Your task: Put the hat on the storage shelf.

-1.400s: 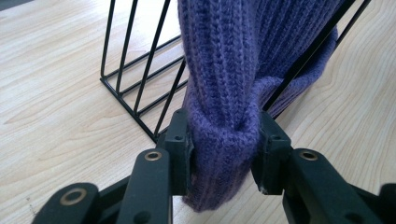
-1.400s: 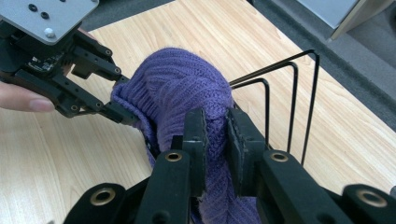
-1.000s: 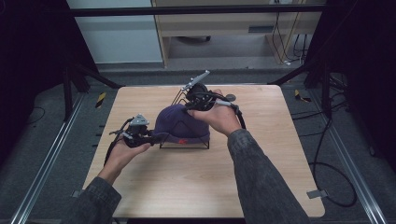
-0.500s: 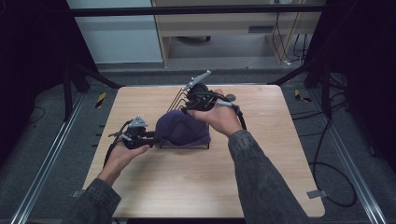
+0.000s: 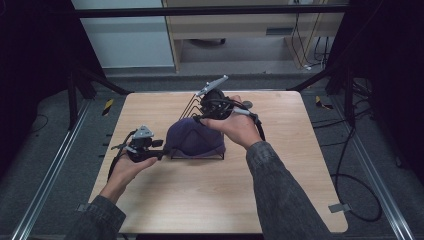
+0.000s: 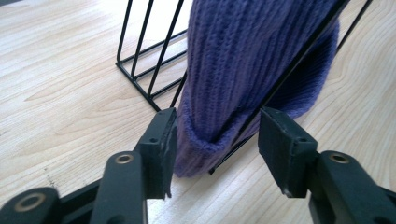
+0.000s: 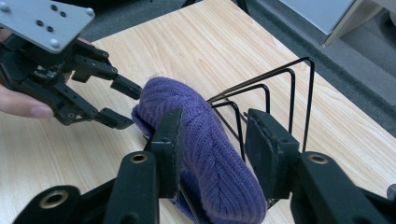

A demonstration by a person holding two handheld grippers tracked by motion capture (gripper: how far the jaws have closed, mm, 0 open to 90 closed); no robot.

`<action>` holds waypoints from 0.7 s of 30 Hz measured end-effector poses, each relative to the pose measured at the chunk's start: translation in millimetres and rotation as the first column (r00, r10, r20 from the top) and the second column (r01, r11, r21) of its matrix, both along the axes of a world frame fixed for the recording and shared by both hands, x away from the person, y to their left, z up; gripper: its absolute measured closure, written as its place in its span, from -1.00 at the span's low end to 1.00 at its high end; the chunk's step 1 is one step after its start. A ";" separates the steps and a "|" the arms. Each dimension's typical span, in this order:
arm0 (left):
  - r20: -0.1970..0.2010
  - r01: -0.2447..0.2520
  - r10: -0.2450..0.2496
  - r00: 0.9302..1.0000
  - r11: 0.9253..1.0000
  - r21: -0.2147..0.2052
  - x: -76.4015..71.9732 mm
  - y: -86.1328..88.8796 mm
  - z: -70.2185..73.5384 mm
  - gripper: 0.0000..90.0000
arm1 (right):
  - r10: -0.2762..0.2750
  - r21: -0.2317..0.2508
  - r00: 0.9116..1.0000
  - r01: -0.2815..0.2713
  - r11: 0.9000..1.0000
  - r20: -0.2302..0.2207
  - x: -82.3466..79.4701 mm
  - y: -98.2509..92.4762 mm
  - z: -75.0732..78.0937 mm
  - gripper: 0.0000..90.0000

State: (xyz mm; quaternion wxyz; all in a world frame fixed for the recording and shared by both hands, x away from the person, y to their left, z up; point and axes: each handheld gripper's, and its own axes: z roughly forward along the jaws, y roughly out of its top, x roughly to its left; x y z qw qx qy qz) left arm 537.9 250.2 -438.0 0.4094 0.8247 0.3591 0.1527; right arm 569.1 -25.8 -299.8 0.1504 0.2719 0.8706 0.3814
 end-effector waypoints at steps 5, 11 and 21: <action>0.011 -0.026 0.026 1.000 1.000 -0.004 -9.4 1.3 -0.3 -0.22 | -0.019 -0.004 1.000 0.019 1.000 0.006 -3.2 -1.8 0.1 0.05; 0.022 -0.085 0.085 0.996 0.996 -0.007 -21.1 9.5 -3.7 -0.53 | -0.048 0.002 0.999 0.048 0.999 0.021 -6.6 -4.6 3.2 -0.19; -0.029 -0.187 0.188 0.982 0.982 0.023 -24.9 39.6 -20.0 -0.83 | -0.100 0.040 0.994 0.098 0.994 0.047 -9.0 -15.9 15.8 -0.61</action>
